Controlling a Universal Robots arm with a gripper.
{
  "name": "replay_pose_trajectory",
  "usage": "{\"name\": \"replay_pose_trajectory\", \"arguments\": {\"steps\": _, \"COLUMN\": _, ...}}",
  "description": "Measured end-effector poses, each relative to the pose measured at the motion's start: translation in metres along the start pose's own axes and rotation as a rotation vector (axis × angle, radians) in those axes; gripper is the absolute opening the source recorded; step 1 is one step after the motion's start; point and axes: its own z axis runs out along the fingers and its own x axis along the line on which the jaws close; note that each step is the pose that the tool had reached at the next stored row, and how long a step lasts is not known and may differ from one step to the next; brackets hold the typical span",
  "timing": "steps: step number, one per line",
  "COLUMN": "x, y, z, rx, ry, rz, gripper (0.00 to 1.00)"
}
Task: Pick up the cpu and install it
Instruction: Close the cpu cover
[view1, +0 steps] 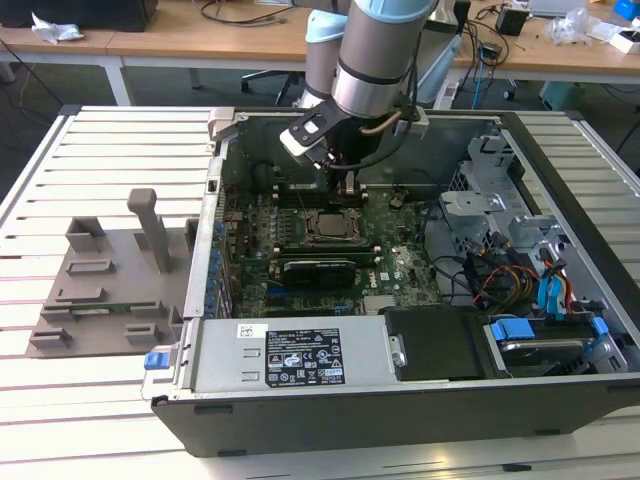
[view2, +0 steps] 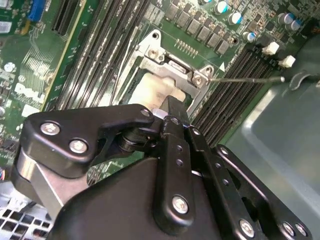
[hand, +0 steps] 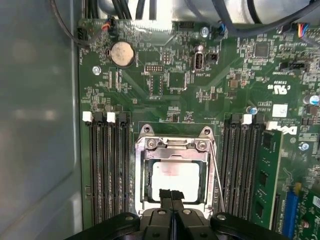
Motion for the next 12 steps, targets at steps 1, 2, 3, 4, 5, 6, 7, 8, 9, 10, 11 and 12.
{"name": "replay_pose_trajectory", "arguments": {"steps": 1, "x": 0.0000, "y": -0.0021, "z": 0.0041, "rx": 0.0000, "ry": 0.0000, "rz": 0.000, "gripper": 0.11}}
{"name": "replay_pose_trajectory", "arguments": {"steps": 2, "x": 0.0001, "y": -0.0048, "z": 0.0076, "rx": -0.0001, "ry": 0.0001, "rz": 0.000, "gripper": 0.11}}
{"name": "replay_pose_trajectory", "arguments": {"steps": 3, "x": 0.0001, "y": -0.0071, "z": 0.0097, "rx": -0.0001, "ry": 0.0000, "rz": 0.000, "gripper": 0.11}}
{"name": "replay_pose_trajectory", "arguments": {"steps": 4, "x": 0.0001, "y": -0.0092, "z": 0.0114, "rx": 0.0000, "ry": 0.0000, "rz": 0.000, "gripper": 0.11}}
{"name": "replay_pose_trajectory", "arguments": {"steps": 5, "x": 0.0001, "y": -0.0109, "z": 0.0136, "rx": 0.0000, "ry": 0.0002, "rz": 0.000, "gripper": 0.11}}
{"name": "replay_pose_trajectory", "arguments": {"steps": 6, "x": 0.0001, "y": -0.0115, "z": 0.0152, "rx": -0.0001, "ry": 0.0001, "rz": 0.000, "gripper": 0.11}}
{"name": "replay_pose_trajectory", "arguments": {"steps": 7, "x": 0.0000, "y": -0.0123, "z": 0.0174, "rx": 0.0000, "ry": 0.0000, "rz": 0.000, "gripper": 0.11}}
{"name": "replay_pose_trajectory", "arguments": {"steps": 8, "x": 0.0000, "y": -0.0126, "z": 0.0188, "rx": 0.0000, "ry": 0.0000, "rz": 0.000, "gripper": 0.11}}
{"name": "replay_pose_trajectory", "arguments": {"steps": 9, "x": 0.0000, "y": -0.0129, "z": 0.0205, "rx": 0.0000, "ry": 0.0000, "rz": 0.000, "gripper": 0.11}}
{"name": "replay_pose_trajectory", "arguments": {"steps": 10, "x": -0.0001, "y": -0.0132, "z": 0.0222, "rx": -0.0001, "ry": 0.0000, "rz": 0.000, "gripper": 0.11}}
{"name": "replay_pose_trajectory", "arguments": {"steps": 11, "x": -0.0001, "y": -0.0135, "z": 0.0233, "rx": 0.0000, "ry": -0.0001, "rz": 0.000, "gripper": 0.11}}
{"name": "replay_pose_trajectory", "arguments": {"steps": 12, "x": -0.0002, "y": -0.0137, "z": 0.0241, "rx": 0.0000, "ry": -0.0001, "rz": 0.000, "gripper": 0.11}}
